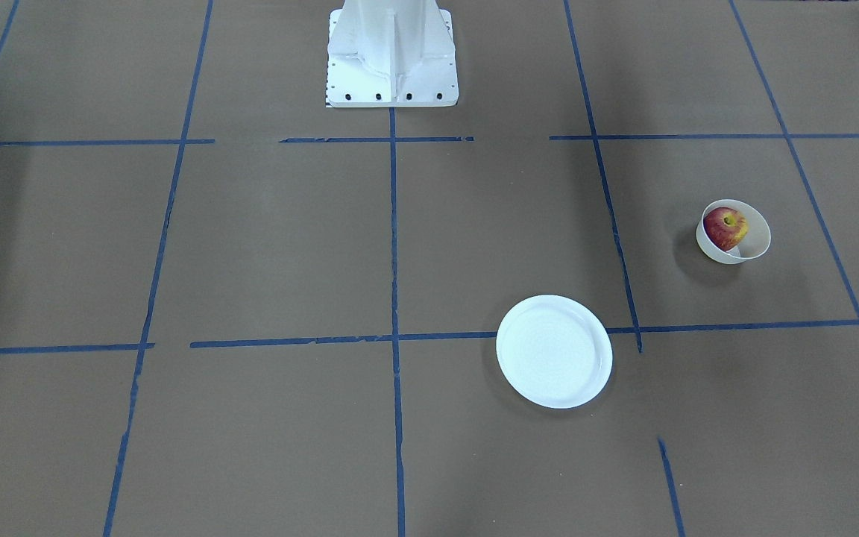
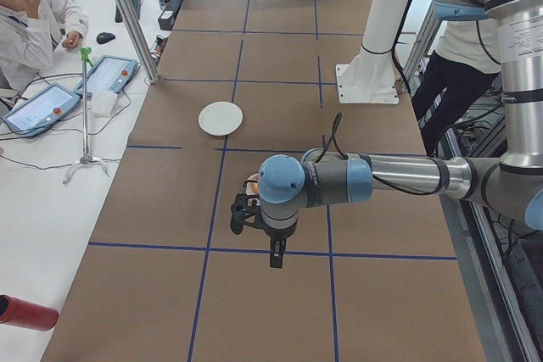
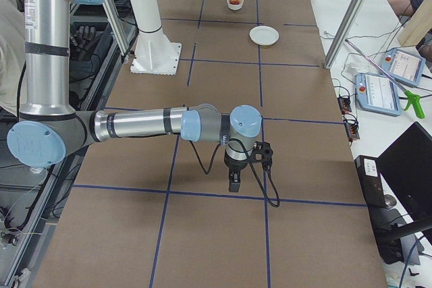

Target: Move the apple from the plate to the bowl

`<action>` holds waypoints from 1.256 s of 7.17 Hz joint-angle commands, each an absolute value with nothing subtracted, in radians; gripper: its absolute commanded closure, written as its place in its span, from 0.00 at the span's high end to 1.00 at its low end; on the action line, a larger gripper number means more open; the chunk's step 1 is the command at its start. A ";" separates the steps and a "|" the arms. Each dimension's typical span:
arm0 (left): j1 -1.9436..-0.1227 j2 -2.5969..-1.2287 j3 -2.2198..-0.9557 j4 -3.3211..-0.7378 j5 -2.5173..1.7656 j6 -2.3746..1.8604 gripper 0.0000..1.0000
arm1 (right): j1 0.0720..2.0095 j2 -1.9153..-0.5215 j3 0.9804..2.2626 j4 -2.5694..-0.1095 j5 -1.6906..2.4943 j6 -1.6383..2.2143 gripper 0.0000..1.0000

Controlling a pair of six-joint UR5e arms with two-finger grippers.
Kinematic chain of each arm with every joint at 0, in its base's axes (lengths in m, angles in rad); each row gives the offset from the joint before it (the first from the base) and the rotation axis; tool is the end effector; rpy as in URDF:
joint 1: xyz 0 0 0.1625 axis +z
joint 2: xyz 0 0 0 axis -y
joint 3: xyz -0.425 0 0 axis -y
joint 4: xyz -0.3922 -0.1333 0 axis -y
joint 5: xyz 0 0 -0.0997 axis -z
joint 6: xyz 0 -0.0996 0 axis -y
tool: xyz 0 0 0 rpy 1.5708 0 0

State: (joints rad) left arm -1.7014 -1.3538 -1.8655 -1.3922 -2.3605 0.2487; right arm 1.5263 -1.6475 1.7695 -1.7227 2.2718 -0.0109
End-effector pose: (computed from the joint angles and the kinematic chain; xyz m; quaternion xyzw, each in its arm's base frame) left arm -0.1130 -0.3802 0.6269 0.0267 0.3861 0.0350 0.9214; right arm 0.0488 -0.4567 0.6176 -0.0198 -0.3430 -0.0209 0.9389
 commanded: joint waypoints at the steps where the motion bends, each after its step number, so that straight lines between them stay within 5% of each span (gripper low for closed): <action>1: -1.701 -1.359 -1.858 -1.388 -2.356 0.250 1.00 | 1.526 -1.647 1.769 -1.723 2.272 -0.012 1.00; 9: -1.700 -1.370 -1.833 -1.393 -2.356 0.252 1.00 | 1.526 -1.647 1.769 -1.723 2.272 -0.011 1.00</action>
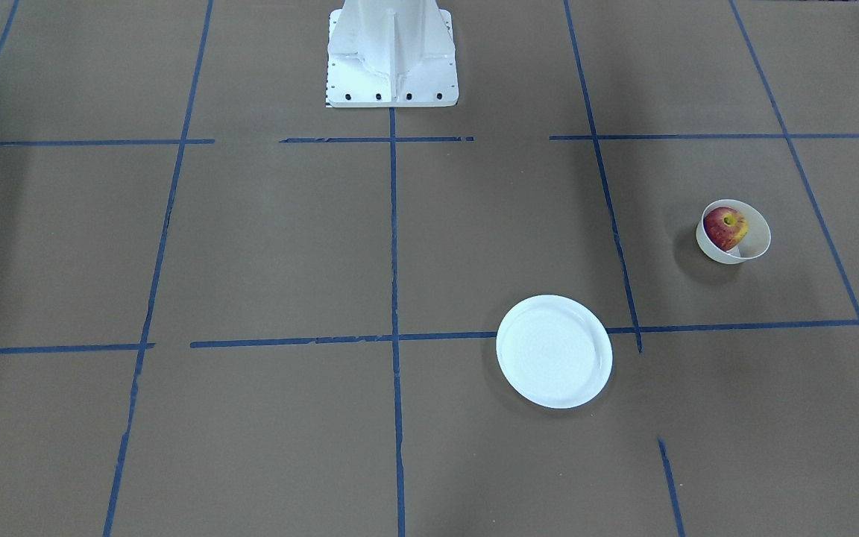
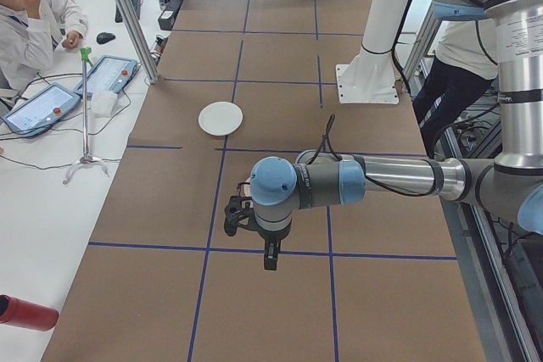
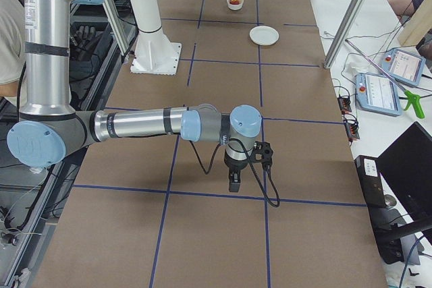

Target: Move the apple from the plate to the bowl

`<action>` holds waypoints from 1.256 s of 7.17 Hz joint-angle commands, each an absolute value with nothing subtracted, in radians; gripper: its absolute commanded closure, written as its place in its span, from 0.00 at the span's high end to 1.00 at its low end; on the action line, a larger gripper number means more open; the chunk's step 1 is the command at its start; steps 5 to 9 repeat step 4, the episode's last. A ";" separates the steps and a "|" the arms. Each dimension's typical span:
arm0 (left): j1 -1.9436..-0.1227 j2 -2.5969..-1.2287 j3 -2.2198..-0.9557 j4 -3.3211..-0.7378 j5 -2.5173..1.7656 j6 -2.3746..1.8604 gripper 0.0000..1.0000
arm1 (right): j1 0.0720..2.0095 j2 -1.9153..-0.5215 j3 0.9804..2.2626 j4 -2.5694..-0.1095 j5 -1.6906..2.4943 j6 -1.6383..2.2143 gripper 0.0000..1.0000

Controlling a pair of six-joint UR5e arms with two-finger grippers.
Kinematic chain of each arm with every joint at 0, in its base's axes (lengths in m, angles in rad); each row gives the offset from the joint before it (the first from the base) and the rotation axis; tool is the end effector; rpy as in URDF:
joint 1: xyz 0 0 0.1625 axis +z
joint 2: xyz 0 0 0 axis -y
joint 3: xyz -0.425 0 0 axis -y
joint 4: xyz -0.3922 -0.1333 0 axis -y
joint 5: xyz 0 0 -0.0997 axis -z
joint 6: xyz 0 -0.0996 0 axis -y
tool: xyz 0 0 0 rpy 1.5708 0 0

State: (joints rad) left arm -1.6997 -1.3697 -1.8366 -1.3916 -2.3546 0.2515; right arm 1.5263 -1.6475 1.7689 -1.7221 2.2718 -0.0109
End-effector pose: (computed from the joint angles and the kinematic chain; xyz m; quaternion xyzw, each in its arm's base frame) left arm -0.1136 -0.3861 0.6350 0.0202 0.3844 0.0347 0.9223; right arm 0.0488 -0.4567 0.6178 -0.0198 -0.3430 -0.0209 0.9389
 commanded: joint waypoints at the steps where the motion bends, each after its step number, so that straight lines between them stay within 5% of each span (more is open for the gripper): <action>1: -1.698 -1.373 -1.832 -1.394 -2.352 0.252 1.00 | 1.526 -1.647 1.769 -1.723 2.272 -0.011 1.00; 9: -1.698 -1.393 -1.833 -1.391 -2.350 0.252 1.00 | 1.526 -1.647 1.770 -1.723 2.272 -0.011 1.00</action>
